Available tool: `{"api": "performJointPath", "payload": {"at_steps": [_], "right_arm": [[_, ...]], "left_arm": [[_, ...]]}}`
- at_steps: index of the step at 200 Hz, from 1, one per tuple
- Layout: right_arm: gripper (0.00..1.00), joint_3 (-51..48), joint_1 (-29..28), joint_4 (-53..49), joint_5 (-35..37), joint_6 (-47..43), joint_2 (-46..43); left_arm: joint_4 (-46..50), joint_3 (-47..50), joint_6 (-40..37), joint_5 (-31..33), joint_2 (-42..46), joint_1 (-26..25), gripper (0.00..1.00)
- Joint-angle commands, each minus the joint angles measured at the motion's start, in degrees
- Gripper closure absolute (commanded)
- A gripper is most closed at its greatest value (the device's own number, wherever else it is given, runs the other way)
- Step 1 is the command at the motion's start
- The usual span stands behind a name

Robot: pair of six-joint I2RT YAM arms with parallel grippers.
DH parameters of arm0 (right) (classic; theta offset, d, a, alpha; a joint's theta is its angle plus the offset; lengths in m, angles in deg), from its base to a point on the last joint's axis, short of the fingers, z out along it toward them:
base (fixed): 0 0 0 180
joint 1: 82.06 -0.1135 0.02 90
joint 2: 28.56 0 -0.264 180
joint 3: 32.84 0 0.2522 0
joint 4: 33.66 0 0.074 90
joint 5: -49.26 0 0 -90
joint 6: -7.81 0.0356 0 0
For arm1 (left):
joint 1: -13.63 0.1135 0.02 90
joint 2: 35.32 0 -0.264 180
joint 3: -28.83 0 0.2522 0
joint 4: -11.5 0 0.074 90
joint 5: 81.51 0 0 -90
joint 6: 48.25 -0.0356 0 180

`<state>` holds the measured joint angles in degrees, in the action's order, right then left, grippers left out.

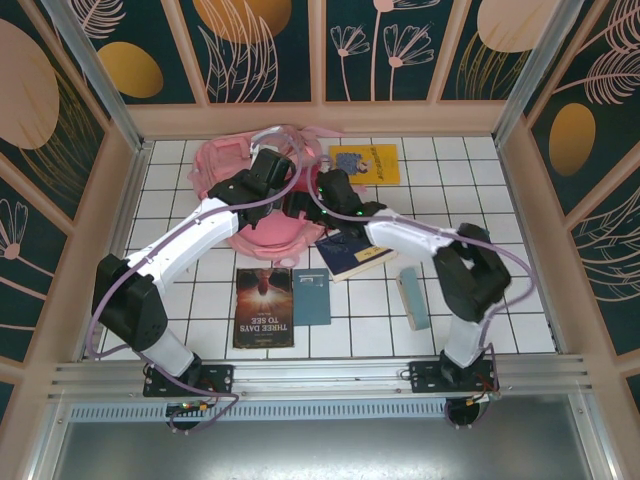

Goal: Pack the student bag
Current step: Place the glasses case in the student bag, then pick up the personal item from the bottom-right of the table.

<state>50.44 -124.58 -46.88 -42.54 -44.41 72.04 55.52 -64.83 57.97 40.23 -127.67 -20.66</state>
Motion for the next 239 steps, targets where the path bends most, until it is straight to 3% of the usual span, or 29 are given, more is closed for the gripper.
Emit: {"api": "performJointPath", "payload": {"at_steps": [1, 47, 82, 159, 239], "right_arm": [[0.01, -6.2, -0.2, -2.5, 7.3, -1.7, -7.9], [0.01, -16.5, 1.1, -15.6, 18.9, -0.4, -22.6], [0.01, -22.8, 1.8, -25.3, 23.5, 4.6, -31.9], [0.01, -35.2, 2.4, -38.0, 20.9, 16.0, -47.1], [0.01, -45.5, 1.7, -35.7, 15.4, 23.0, -51.0]], "left_arm": [[-3.1, -0.8, 0.7, -0.2, 1.3, -0.1, 1.00], [-3.1, -0.8, 0.6, -0.2, 1.2, 0.0, 1.00], [-3.2, -0.7, 0.6, 0.0, 1.1, 0.0, 1.00], [-3.1, -0.9, 0.7, -0.2, 1.2, 0.0, 1.00], [-3.1, -0.9, 0.9, -0.9, 1.1, -0.1, 1.00]]}}
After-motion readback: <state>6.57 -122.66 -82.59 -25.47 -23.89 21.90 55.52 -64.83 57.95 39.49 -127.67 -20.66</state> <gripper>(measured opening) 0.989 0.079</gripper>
